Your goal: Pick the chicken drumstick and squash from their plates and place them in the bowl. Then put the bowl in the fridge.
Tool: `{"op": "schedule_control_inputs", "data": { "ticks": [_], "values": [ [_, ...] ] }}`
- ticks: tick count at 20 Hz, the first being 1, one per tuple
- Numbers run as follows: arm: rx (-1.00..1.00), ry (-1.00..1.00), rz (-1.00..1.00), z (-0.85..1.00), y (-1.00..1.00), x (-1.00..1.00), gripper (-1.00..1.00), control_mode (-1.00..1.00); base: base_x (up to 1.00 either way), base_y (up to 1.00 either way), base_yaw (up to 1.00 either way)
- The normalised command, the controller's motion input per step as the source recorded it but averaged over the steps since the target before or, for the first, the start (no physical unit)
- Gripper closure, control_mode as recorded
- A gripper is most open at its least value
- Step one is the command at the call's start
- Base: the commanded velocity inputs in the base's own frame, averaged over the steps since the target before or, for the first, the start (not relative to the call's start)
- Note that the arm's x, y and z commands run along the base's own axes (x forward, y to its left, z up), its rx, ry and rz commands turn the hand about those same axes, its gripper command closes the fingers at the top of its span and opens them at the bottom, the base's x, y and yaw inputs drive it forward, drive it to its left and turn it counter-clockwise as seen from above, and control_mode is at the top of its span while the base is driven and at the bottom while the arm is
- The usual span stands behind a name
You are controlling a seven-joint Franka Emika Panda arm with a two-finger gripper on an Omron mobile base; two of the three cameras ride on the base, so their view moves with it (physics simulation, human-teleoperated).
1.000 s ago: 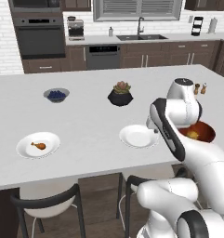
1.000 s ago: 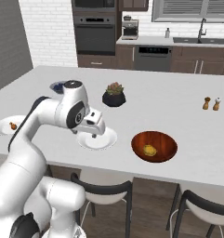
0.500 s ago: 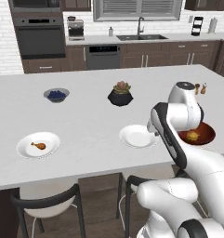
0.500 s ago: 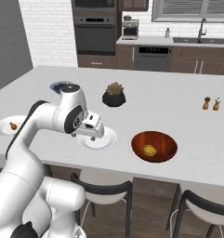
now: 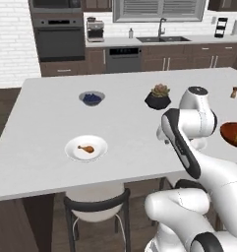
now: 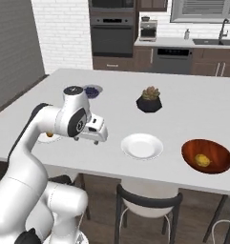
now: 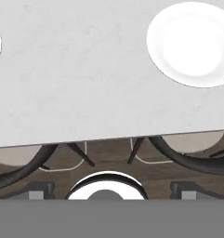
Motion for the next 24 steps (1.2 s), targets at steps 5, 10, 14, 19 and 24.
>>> {"op": "schedule_control_inputs", "data": {
  "ticks": [5, 10, 14, 19, 24],
  "values": [
    [0.0, 0.0, 0.0, 0.0, 0.0, 0.0, -1.0, 1.0, 0.08, 0.09, 0.0],
    [0.0, 0.0, 0.0, 0.0, 0.0, 0.0, -1.0, 1.0, 0.05, -0.5, 0.0],
    [0.0, 0.0, 0.0, 0.0, 0.0, 0.0, -1.0, 1.0, 0.26, -0.35, 0.0],
    [0.0, 0.0, 0.0, 0.0, 0.0, 0.0, -1.0, 1.0, 0.47, -0.17, 0.0],
    [0.0, 0.0, 0.0, 0.0, 0.0, 0.0, -1.0, 1.0, 0.55, -0.08, 0.0]
  ]
}}
